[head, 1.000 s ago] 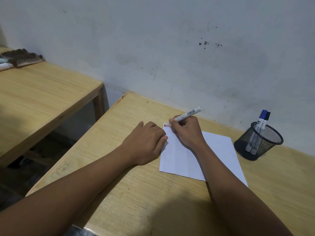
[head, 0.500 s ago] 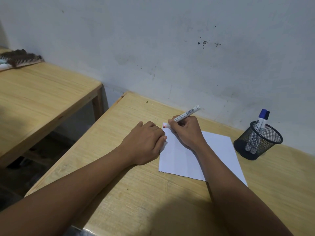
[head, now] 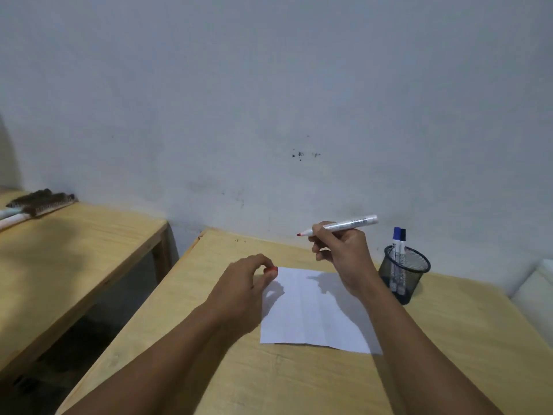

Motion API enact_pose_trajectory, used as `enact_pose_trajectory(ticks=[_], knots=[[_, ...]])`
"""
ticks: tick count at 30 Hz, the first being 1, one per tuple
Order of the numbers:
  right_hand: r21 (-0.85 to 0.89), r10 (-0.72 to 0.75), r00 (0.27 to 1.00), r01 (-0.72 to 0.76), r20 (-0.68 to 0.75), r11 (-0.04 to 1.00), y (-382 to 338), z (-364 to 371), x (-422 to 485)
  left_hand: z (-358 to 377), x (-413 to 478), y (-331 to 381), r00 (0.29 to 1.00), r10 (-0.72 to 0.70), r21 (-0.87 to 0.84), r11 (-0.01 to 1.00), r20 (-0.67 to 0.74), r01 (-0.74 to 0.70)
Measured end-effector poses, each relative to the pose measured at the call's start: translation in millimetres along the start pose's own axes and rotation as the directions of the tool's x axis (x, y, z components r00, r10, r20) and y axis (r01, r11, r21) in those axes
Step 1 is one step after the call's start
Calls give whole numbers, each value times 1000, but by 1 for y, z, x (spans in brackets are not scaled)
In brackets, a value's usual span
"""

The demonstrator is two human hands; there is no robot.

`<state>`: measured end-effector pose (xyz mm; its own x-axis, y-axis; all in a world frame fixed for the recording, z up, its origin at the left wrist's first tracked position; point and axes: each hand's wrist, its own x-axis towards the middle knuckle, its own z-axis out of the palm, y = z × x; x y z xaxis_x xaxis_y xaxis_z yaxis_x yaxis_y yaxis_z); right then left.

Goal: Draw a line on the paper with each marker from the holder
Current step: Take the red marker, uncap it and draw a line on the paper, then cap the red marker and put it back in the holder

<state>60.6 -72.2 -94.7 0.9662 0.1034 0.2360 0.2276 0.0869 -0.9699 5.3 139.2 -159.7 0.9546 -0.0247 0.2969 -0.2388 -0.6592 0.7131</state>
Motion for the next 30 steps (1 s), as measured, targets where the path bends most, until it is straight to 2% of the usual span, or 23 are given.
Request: enact_pose_trajectory(ticks=[3,7,11,17,22,26,28,30], knots=[[-22,-33,999,33,-4,999,-28,-12,-22,-7,7,47,989,101,-166,979,-110,-118],[12,-112,992,113,-61,994,-67,-25,-45,-13,10,112,965,181,-255,940,-188,-226],[-11,-198,975,198,-98,980,-103,-42,-66,-17,8,155,947,247,-270,916,-206,-297],[-132,-270,963,266,-10,955,-135,-61,-87,-21,3,197,910,368,-218,888,-190,-404],[-150,-227,970,213,-84,965,-144,-63,-93,-22,1,210,855,436,-203,844,-282,-497],[-122,-195,975,182,-102,976,-148,-58,-95,-23,2,212,780,517,-89,812,-352,-577],[-83,-116,982,104,-148,991,-146,-53,-94,-26,7,211,791,510,-67,826,-338,-560],[-70,-15,960,-5,-280,998,-139,-49,-89,-31,13,214,827,460,-112,849,-324,-516]])
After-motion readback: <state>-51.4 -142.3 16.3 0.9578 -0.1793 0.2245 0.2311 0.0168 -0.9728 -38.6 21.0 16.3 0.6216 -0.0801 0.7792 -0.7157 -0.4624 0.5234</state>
